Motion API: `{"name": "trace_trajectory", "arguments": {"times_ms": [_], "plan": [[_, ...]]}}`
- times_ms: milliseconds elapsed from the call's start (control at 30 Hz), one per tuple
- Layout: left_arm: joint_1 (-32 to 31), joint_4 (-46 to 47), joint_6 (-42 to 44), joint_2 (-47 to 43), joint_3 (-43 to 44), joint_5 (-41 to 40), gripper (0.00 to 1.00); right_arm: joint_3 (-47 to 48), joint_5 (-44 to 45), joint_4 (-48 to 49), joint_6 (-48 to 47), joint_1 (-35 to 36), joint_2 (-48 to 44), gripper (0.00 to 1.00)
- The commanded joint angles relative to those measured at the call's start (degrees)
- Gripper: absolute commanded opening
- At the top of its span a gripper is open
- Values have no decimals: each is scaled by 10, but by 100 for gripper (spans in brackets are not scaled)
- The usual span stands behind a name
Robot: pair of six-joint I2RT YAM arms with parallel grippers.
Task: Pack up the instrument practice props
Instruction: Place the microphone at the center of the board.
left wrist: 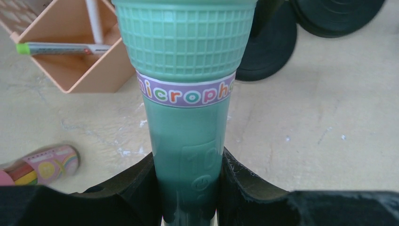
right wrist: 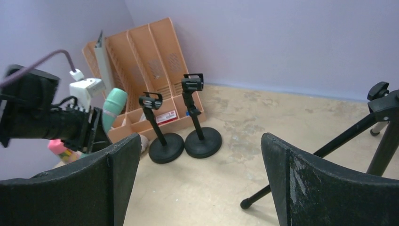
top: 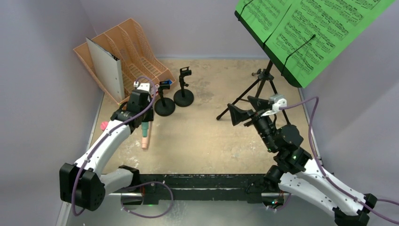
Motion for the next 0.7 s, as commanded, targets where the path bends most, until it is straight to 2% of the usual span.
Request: {"name": "trace_trajectory", "arguments": {"times_ms": [0,300,500,667], "plan": [[40,-6,-26,26,4,42,0,-2,-15,30,15,0,-41,99],[50,-93,-150,102,27,36,0,-5,-35,31,26,0,-74,99],[40,-46,-145,111,-5,103,1,-11,-44,36,30,0,-90,99],[9,-25,-134,147,0,82,6,-10,-47,35,30,1,-88,99]]}}
